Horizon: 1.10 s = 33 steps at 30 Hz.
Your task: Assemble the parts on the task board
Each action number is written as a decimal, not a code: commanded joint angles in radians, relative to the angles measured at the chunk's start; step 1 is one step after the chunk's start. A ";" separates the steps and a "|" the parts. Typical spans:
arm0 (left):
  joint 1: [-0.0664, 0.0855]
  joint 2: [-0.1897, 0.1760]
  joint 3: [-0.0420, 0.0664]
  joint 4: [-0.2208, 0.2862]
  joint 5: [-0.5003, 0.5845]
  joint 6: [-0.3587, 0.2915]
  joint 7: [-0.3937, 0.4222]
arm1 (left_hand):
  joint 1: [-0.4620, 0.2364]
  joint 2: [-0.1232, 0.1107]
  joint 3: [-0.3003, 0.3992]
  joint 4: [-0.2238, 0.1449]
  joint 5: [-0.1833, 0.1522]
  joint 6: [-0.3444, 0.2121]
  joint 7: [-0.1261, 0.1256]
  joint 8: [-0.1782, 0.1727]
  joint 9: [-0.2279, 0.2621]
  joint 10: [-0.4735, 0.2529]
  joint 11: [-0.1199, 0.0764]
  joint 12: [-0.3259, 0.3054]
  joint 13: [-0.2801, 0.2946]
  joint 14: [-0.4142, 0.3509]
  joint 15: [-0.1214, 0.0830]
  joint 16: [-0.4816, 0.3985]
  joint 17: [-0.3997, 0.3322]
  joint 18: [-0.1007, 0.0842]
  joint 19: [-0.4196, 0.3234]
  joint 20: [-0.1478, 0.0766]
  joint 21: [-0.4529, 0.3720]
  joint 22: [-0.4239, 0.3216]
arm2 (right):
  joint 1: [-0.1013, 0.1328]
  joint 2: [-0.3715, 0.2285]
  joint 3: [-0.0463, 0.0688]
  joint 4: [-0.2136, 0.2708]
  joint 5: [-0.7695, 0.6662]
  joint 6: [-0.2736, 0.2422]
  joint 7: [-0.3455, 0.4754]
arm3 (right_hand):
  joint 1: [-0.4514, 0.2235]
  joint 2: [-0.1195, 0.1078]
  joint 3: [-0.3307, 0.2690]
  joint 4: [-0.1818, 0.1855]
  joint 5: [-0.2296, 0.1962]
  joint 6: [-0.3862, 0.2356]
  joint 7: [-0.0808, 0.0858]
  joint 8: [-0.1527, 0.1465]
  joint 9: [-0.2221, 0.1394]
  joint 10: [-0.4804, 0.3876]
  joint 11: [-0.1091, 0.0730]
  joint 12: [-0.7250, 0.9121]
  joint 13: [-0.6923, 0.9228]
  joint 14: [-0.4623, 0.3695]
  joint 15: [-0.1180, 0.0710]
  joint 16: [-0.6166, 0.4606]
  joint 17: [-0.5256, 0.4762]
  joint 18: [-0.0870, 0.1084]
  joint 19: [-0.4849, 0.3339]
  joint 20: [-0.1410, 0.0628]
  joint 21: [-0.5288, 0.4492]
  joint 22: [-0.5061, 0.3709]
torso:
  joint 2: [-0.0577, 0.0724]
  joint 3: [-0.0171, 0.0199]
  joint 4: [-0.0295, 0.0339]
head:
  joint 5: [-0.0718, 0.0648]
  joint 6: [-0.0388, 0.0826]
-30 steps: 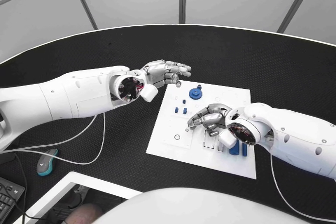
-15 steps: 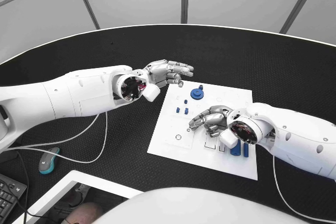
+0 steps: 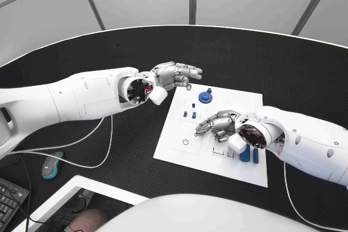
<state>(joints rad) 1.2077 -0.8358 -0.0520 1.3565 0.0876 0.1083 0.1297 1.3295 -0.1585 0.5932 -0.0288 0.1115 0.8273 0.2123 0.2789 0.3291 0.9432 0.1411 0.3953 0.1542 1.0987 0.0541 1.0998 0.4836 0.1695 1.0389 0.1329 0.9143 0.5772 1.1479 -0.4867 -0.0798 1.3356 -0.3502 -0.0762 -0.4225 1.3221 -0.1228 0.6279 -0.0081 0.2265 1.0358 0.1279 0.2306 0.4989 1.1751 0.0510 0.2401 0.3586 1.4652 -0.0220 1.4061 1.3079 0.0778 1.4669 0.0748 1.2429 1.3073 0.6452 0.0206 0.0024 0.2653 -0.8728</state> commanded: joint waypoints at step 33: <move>0.000 0.003 0.000 -0.002 0.000 0.000 -0.001 | 0.011 0.004 -0.007 -0.001 -0.001 -0.006 0.003 -0.007 -0.001 -0.007 0.000 0.006 0.002 -0.006 0.002 0.007 -0.002 0.016 0.000 0.006 -0.007 -0.001 | 0.000 0.018 0.000 -0.014 -0.042 -0.003 -0.049 | 0.001 0.008 0.005 0.002 0.011 0.004 -0.004 0.004 0.003 0.005 0.001 -0.003 -0.002 0.038 -0.004 -0.008 -0.011 -0.014 0.021 -0.002 -0.004 0.127 | 0.001 -0.0009 0.0016 | 0.003 0.000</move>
<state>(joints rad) 1.2077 -0.8322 -0.0520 1.3549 0.0875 0.1089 0.1288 1.3338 -0.1542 0.5932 -0.0288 0.1115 0.8274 0.2123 0.2789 0.3291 0.9433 0.1411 0.3952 0.1549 1.0987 0.0540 1.0998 0.4826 0.1695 1.0388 0.1329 0.9143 0.5775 1.1478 -0.4692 -0.0802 1.3216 -0.3852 -0.0798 -0.4688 1.3223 -0.1230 0.6278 -0.0080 0.2308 1.0375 0.1262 0.2318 0.5005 1.1750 0.0511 0.2401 0.3587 1.4652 -0.0220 1.4014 1.2978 0.0862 1.4726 0.0693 1.2429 1.3073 0.6456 0.0200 0.0032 0.2678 -0.8728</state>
